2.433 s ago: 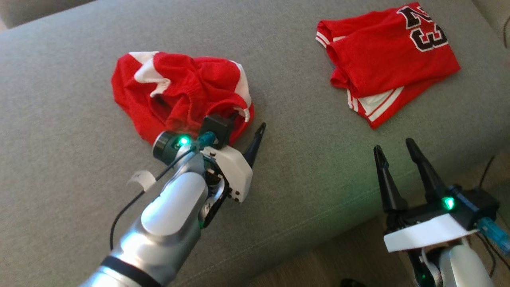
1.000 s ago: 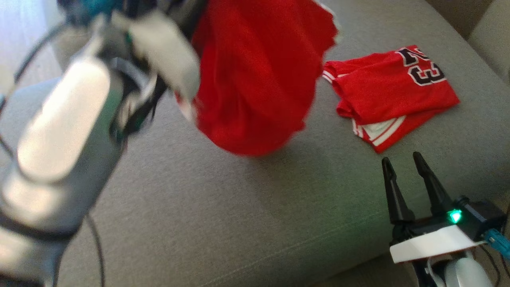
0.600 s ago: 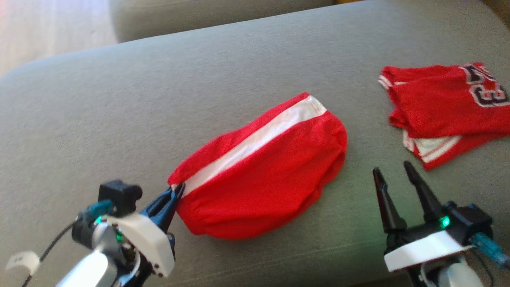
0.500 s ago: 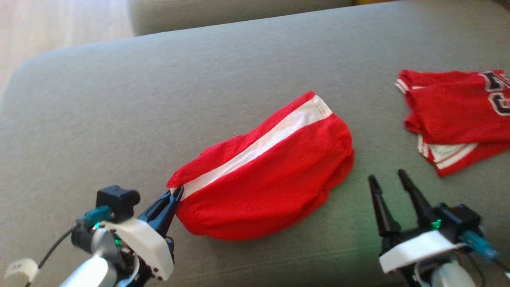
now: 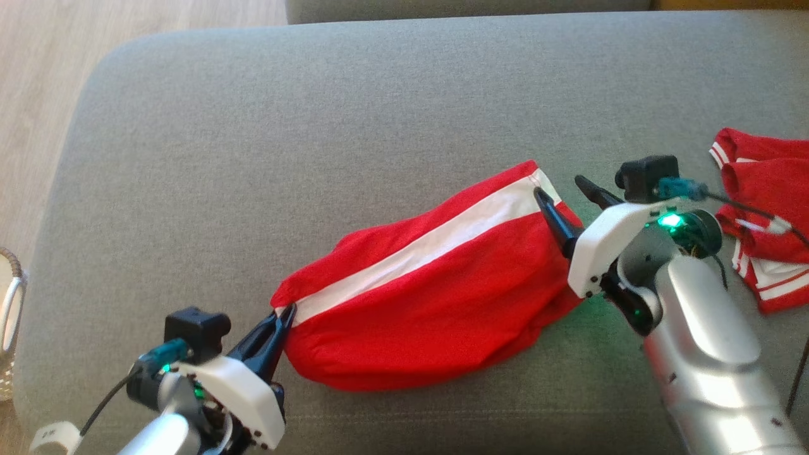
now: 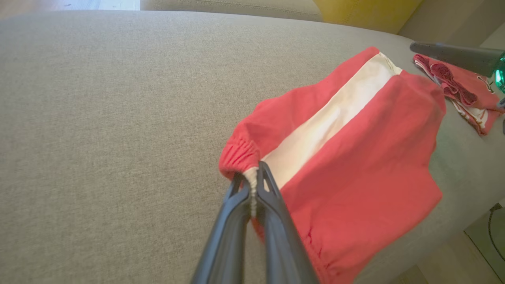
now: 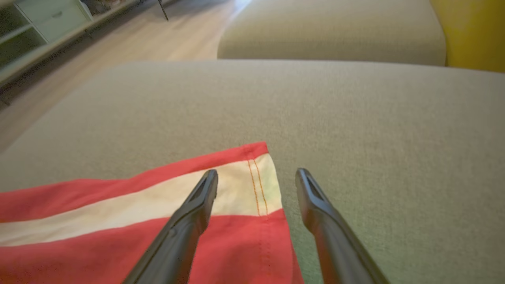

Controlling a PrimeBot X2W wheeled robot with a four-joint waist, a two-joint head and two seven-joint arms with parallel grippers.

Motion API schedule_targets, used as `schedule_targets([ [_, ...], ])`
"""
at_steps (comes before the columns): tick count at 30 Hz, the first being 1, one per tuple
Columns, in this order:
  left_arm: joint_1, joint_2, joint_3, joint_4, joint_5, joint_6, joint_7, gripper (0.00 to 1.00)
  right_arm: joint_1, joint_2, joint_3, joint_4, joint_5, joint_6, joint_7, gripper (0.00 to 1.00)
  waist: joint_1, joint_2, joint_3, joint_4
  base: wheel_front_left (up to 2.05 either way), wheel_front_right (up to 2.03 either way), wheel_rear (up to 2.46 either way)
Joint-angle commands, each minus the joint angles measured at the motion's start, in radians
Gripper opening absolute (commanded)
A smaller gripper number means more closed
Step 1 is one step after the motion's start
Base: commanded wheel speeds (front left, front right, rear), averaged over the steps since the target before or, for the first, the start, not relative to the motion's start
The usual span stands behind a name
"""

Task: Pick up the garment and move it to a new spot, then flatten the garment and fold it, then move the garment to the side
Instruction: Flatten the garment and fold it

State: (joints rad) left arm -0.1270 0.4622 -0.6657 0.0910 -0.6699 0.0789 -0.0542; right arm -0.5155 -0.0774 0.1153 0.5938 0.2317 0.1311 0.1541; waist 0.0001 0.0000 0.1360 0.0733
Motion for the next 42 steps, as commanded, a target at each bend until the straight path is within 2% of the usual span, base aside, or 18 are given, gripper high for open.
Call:
schedule_targets([
  [1,-0.061,0.015,0.041,-0.022,0.008,0.001,-0.011,0.00,-0.040,-0.007,0.023,-0.017,0.007,0.000,0.016,1.00,-0.0001,0.0000,0.003,0.002,0.00,0.00,0.00],
  [5,-0.070,0.004,0.033,-0.009,0.014,0.002,-0.018,0.00,-0.101,-0.015,0.027,0.051,0.016,0.000,0.100,1.00,-0.0001,0.0000,0.009,0.006,0.00,0.00,0.00],
  [11,-0.082,-0.007,0.022,0.006,0.020,-0.002,-0.025,0.00,-0.160,-0.028,0.050,0.113,0.062,0.000,0.142,1.00,-0.0001,0.0000,0.025,0.021,0.00,0.00,0.00],
  [12,-0.085,-0.008,0.020,0.008,0.021,-0.003,-0.026,0.00,-0.168,-0.032,0.054,0.124,0.068,0.000,0.146,0.97,-0.0001,0.0000,0.028,0.024,0.00,0.00,0.00],
  [13,-0.088,-0.010,0.018,0.011,0.022,-0.005,-0.026,0.00,-0.175,-0.036,0.059,0.135,0.072,0.000,0.150,0.89,-0.0001,0.0000,0.032,0.027,0.00,0.00,0.00],
  [14,-0.088,-0.010,0.018,0.011,0.022,-0.005,-0.026,0.00,-0.175,-0.036,0.059,0.135,0.072,0.000,0.150,0.89,-0.0001,0.0000,0.032,0.027,0.00,0.00,0.00],
  [15,-0.095,-0.013,0.016,0.015,0.022,-0.007,-0.027,0.00,-0.187,-0.044,0.072,0.156,0.078,0.000,0.153,0.76,-0.0001,0.0000,0.039,0.032,0.00,0.00,0.00],
  [19,-0.104,-0.016,0.011,0.024,0.023,-0.012,-0.030,0.00,-0.208,-0.047,0.089,0.196,0.100,0.000,0.144,0.37,-0.0001,0.0000,0.048,0.039,0.00,0.00,0.00],
  [20,-0.105,-0.018,0.010,0.026,0.023,-0.013,-0.030,0.00,-0.213,-0.047,0.094,0.203,0.105,0.000,0.140,0.16,-0.0001,0.0000,0.050,0.040,0.00,0.00,0.00],
  [21,-0.106,-0.019,0.009,0.028,0.023,-0.013,-0.031,0.00,-0.217,-0.046,0.099,0.210,0.114,0.000,0.136,0.00,-0.0001,0.0000,0.051,0.040,0.00,0.00,0.00],
  [34,-0.101,-0.015,0.019,0.053,0.011,-0.005,-0.049,0.00,-0.241,-0.067,0.147,0.244,0.203,0.000,0.107,0.00,-0.0001,0.0000,0.027,0.003,0.00,0.00,0.00],
  [35,-0.100,-0.012,0.022,0.053,0.010,-0.001,-0.050,0.00,-0.243,-0.068,0.146,0.249,0.216,0.000,0.114,0.22,-0.0001,0.0000,0.028,0.000,0.00,0.00,0.00],
  [36,-0.098,-0.008,0.026,0.054,0.008,0.002,-0.050,0.00,-0.246,-0.068,0.144,0.253,0.227,0.000,0.119,1.00,-0.0001,0.0000,0.030,-0.002,0.00,0.00,0.00],
  [42,-0.093,0.010,0.036,0.056,0.001,0.008,-0.050,0.00,-0.287,-0.047,0.151,0.312,0.262,0.000,0.129,1.00,-0.0001,0.0000,0.053,-0.001,0.00,0.00,0.00],
])
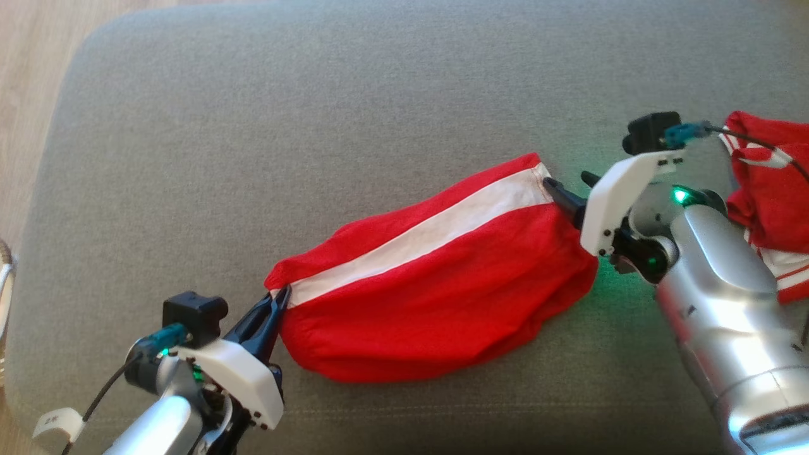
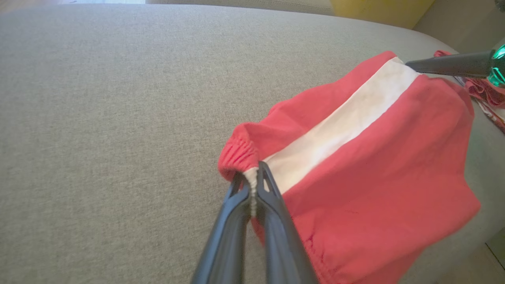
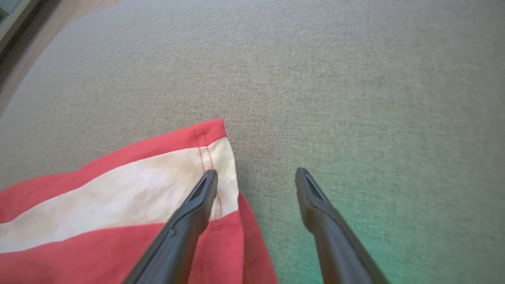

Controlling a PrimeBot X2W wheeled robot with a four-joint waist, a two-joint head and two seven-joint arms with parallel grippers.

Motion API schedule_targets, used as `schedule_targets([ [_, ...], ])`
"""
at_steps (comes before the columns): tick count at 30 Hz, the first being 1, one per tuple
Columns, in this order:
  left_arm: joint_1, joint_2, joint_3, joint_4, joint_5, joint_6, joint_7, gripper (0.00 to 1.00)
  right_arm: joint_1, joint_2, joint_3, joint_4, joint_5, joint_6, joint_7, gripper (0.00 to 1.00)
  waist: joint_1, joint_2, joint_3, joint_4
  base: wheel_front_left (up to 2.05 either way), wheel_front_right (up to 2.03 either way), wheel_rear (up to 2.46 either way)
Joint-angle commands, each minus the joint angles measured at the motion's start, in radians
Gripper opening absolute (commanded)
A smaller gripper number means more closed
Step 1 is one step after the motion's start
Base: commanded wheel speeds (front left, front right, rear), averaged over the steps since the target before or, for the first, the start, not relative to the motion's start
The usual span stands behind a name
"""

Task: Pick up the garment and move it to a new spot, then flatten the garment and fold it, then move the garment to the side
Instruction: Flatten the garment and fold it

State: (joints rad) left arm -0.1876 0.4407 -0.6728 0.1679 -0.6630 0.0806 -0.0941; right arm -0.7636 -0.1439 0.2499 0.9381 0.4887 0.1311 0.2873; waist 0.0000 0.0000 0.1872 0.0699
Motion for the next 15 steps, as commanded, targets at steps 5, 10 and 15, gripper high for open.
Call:
schedule_targets([
  [5,-0.042,0.026,0.036,-0.012,-0.005,0.002,-0.010,0.00,-0.064,0.052,0.045,0.055,0.007,0.000,0.007,0.78,0.0000,0.0000,0.012,0.021,0.00,0.00,0.00],
  [10,-0.052,0.018,0.032,-0.001,-0.003,0.002,-0.017,0.00,-0.077,0.060,0.097,0.092,-0.001,0.000,-0.005,0.00,0.0000,0.0000,0.010,0.030,0.00,0.00,0.00],
  [15,-0.052,0.024,0.041,0.003,0.004,0.009,-0.045,0.00,-0.095,0.030,0.138,0.074,-0.012,0.000,-0.075,0.00,0.0000,0.0000,-0.016,0.016,0.00,0.00,0.00],
])
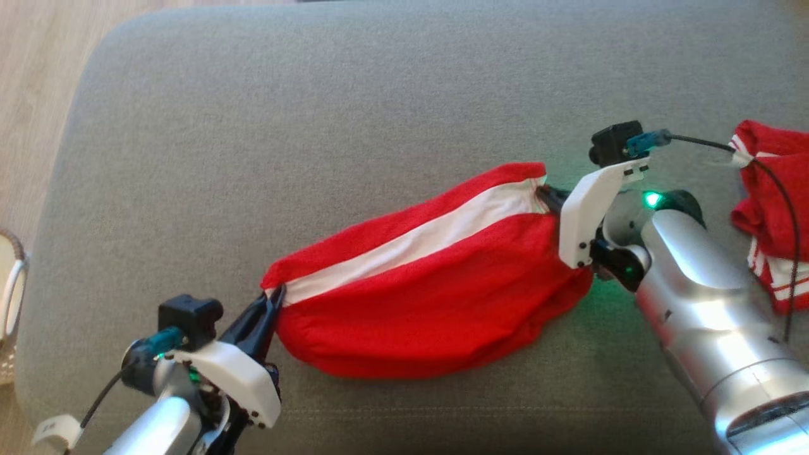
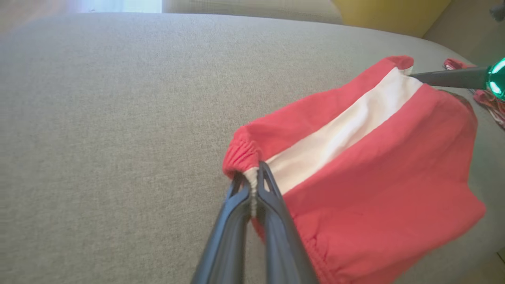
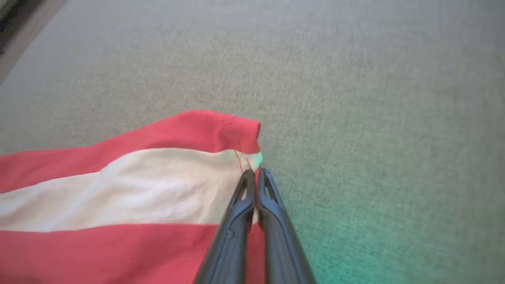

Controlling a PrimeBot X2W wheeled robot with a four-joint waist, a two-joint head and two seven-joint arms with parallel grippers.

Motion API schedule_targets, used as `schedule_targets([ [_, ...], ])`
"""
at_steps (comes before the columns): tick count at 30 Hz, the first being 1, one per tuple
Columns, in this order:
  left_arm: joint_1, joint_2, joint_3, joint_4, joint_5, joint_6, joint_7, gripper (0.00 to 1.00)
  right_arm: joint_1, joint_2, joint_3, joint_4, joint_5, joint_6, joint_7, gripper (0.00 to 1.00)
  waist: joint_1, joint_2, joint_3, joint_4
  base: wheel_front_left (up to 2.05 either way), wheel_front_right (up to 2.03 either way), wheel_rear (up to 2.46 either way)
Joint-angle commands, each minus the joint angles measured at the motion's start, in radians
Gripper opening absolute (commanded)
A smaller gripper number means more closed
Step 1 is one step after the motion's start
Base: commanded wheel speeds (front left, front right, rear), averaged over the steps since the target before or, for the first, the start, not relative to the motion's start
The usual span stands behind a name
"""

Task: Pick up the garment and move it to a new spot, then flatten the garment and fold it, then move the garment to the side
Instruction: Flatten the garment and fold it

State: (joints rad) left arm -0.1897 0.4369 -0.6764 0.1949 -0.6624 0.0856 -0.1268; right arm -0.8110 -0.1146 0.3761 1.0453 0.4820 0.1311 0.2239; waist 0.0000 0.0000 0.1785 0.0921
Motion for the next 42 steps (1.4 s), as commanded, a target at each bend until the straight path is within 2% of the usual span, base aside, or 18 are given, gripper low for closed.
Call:
schedule_targets([
  [1,-0.053,0.029,0.049,-0.028,0.006,0.007,-0.022,0.00,-0.052,-0.008,0.018,-0.041,-0.007,0.000,-0.027,0.00,0.0000,0.0000,-0.014,-0.012,0.00,0.00,0.00],
  [5,-0.089,0.036,0.073,-0.048,0.022,0.015,-0.058,0.00,-0.080,-0.041,0.013,-0.083,0.004,0.000,-0.094,0.00,0.0000,0.0000,-0.041,-0.042,0.00,0.00,0.00],
  [8,-0.174,0.047,0.094,-0.057,0.049,0.007,-0.077,0.00,-0.113,-0.072,-0.012,-0.120,0.014,0.000,-0.152,0.00,0.0000,0.0000,-0.061,-0.066,0.00,0.00,0.00],
  [15,-0.455,0.036,0.150,-0.045,0.113,-0.052,-0.118,0.00,-0.187,-0.113,-0.080,-0.220,0.065,0.000,-0.240,0.00,0.0000,0.0000,-0.092,-0.130,0.00,0.00,0.00],
  [17,-0.500,0.022,0.154,-0.021,0.099,-0.085,-0.120,0.00,-0.191,-0.115,-0.092,-0.238,0.089,0.000,-0.225,0.00,0.0000,0.0000,-0.095,-0.147,0.00,0.00,0.00],
  [18,-0.500,0.022,0.154,-0.021,0.099,-0.085,-0.120,0.00,-0.191,-0.115,-0.092,-0.238,0.089,0.000,-0.225,0.00,0.0000,0.0000,-0.095,-0.147,0.00,0.00,0.00],
  [24,-0.537,0.012,0.104,0.079,0.038,-0.170,-0.029,0.00,-0.133,-0.131,-0.044,-0.274,0.148,0.000,-0.075,0.00,0.0000,0.0000,-0.090,-0.182,0.00,0.00,0.00],
  [30,-0.418,0.002,0.022,0.177,0.007,-0.200,-0.040,0.00,0.025,-0.111,0.008,-0.275,0.164,0.000,-0.063,0.00,0.0000,0.0000,-0.043,-0.187,0.00,0.00,0.00],
  [31,-0.400,0.003,0.015,0.193,0.010,-0.201,-0.053,0.00,0.049,-0.106,0.012,-0.277,0.163,0.000,-0.069,0.10,0.0000,0.0000,-0.038,-0.185,0.00,0.00,0.00],
  [32,-0.383,0.003,0.010,0.207,0.013,-0.201,-0.066,0.00,0.074,-0.103,0.012,-0.278,0.165,0.000,-0.077,0.41,0.0000,0.0000,-0.033,-0.183,0.00,0.00,0.00],
  [33,-0.368,0.003,0.008,0.218,0.017,-0.200,-0.079,0.00,0.099,-0.101,0.009,-0.283,0.165,0.000,-0.085,1.00,0.0000,0.0000,-0.029,-0.178,0.00,0.00,0.00],
  [38,-0.299,-0.007,0.021,0.237,0.026,-0.185,-0.121,0.00,0.256,-0.115,-0.048,-0.368,0.145,0.000,-0.177,1.00,0.0000,0.0000,-0.018,-0.149,0.00,0.00,0.00],
  [42,-0.248,-0.003,0.059,0.229,0.028,-0.172,-0.132,0.00,0.394,-0.086,-0.101,-0.511,0.108,0.000,-0.234,1.00,0.0000,0.0000,-0.006,-0.144,0.00,0.00,0.00],
])
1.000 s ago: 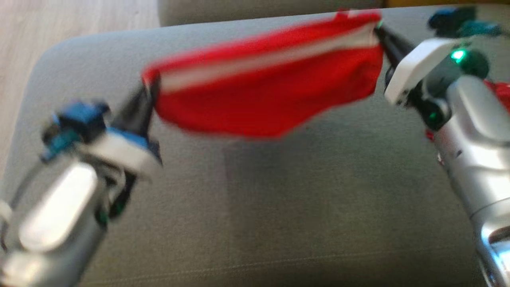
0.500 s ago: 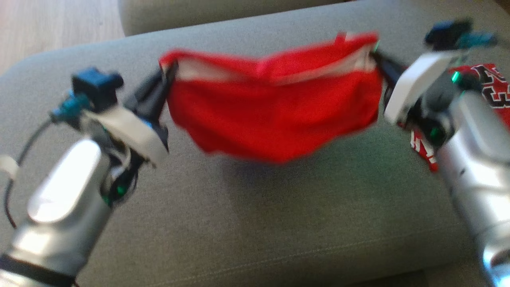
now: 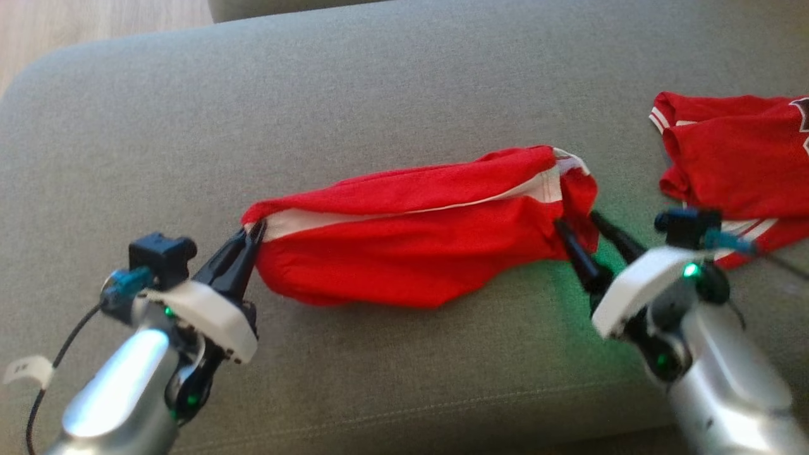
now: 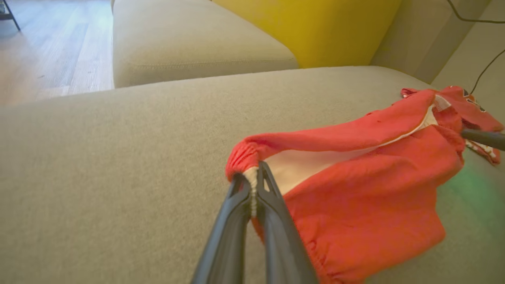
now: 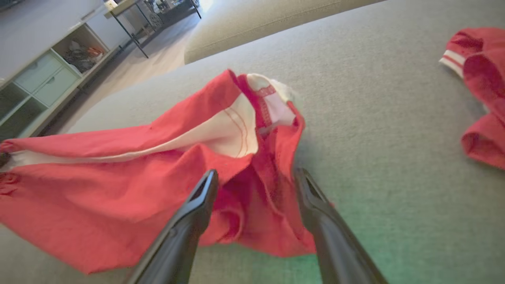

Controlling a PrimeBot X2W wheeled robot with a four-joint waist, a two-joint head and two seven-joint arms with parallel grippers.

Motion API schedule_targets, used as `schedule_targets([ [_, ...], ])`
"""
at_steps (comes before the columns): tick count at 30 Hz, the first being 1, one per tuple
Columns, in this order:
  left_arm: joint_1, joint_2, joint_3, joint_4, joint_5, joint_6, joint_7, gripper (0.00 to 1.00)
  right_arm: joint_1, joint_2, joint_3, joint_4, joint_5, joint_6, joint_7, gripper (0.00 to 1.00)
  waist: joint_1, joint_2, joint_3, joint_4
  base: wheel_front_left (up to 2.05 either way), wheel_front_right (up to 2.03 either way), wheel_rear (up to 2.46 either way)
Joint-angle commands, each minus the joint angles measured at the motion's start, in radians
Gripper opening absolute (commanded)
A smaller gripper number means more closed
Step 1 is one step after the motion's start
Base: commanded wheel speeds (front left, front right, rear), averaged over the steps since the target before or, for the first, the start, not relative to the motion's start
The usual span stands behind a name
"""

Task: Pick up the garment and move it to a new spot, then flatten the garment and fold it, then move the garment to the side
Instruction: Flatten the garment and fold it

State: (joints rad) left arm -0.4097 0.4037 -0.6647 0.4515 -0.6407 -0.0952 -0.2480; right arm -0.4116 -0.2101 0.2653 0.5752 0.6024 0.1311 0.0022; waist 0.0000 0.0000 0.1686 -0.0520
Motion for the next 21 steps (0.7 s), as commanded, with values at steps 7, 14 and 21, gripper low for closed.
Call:
schedule_targets([
  [7,0.027,0.027,0.124,-0.068,0.046,0.016,-0.013,0.00,0.048,0.095,-0.069,-0.211,-0.117,0.000,0.016,1.00,0.0000,0.0000,0.034,-0.006,0.00,0.00,0.00],
  [14,0.041,0.009,0.145,-0.062,0.088,-0.001,-0.014,0.00,-0.062,0.140,-0.126,-0.164,-0.152,0.000,0.135,1.00,0.0000,0.0000,0.053,-0.003,0.00,0.00,0.00],
  [21,0.030,-0.017,0.138,-0.044,0.117,-0.016,-0.014,0.00,-0.169,0.152,-0.183,-0.033,-0.101,0.000,0.251,1.00,0.0000,0.0000,0.056,0.017,0.00,0.00,0.00],
])
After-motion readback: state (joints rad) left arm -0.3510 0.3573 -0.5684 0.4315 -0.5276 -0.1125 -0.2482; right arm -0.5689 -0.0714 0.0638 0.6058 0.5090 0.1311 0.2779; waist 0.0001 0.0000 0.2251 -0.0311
